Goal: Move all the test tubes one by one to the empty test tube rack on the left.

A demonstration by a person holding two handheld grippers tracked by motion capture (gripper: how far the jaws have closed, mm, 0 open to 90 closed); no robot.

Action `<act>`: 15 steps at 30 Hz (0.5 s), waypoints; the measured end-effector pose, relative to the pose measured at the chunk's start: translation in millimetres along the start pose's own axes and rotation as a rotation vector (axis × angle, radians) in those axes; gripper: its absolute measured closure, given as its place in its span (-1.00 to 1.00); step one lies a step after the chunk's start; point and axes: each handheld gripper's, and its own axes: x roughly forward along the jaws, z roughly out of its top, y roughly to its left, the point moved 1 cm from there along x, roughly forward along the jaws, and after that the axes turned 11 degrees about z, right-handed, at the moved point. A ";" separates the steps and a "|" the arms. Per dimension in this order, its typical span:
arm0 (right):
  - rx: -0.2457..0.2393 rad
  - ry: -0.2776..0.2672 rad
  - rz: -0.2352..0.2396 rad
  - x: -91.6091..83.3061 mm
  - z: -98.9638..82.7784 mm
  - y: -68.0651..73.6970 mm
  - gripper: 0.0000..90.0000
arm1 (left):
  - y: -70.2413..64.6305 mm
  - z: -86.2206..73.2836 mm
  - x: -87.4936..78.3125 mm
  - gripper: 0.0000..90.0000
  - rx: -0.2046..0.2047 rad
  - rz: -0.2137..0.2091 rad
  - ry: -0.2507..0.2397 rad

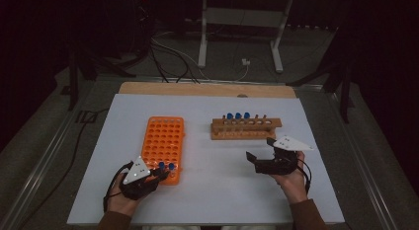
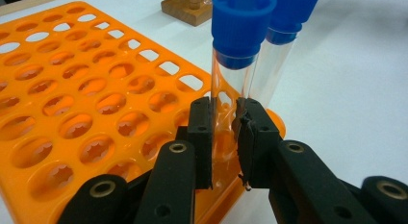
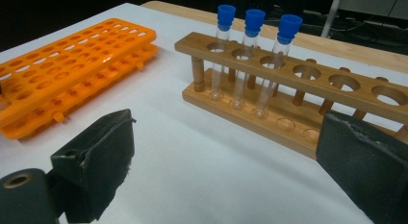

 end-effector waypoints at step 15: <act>0.008 -0.001 -0.004 0.9 -2.9 -2.1 -0.86 | 4.6 -1.5 -6.5 0.19 -0.067 -0.009 -0.003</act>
